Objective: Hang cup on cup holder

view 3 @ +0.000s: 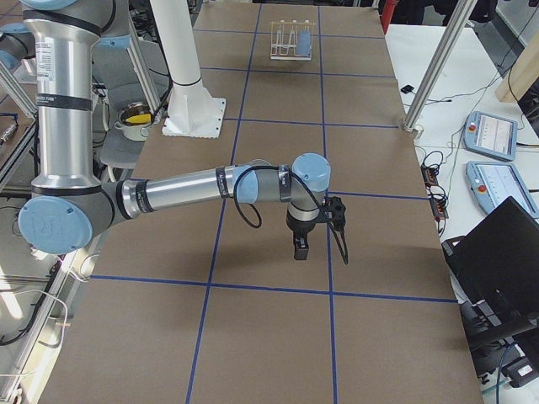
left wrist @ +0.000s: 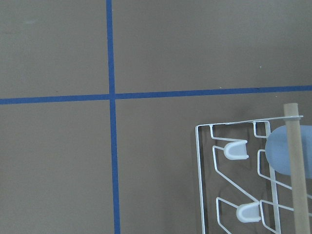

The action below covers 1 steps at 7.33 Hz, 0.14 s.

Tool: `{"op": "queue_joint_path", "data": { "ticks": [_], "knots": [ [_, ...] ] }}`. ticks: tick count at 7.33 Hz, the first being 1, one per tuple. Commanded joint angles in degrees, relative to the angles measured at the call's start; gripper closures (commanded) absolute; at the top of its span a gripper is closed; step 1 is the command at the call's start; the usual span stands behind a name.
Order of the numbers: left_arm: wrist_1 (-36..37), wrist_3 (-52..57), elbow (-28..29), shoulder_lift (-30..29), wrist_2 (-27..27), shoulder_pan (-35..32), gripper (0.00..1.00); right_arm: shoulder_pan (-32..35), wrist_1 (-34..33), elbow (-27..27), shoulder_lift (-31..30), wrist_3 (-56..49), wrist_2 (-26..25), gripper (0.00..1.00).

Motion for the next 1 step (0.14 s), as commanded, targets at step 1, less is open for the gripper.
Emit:
{"op": "queue_joint_path", "data": {
  "ticks": [1],
  "knots": [
    [-2.05, -0.17, -0.03, -1.51, 0.56, -0.09, 0.02, 0.0, -0.01, -0.16, 0.03, -0.01, 0.72, 0.0]
  ]
}}
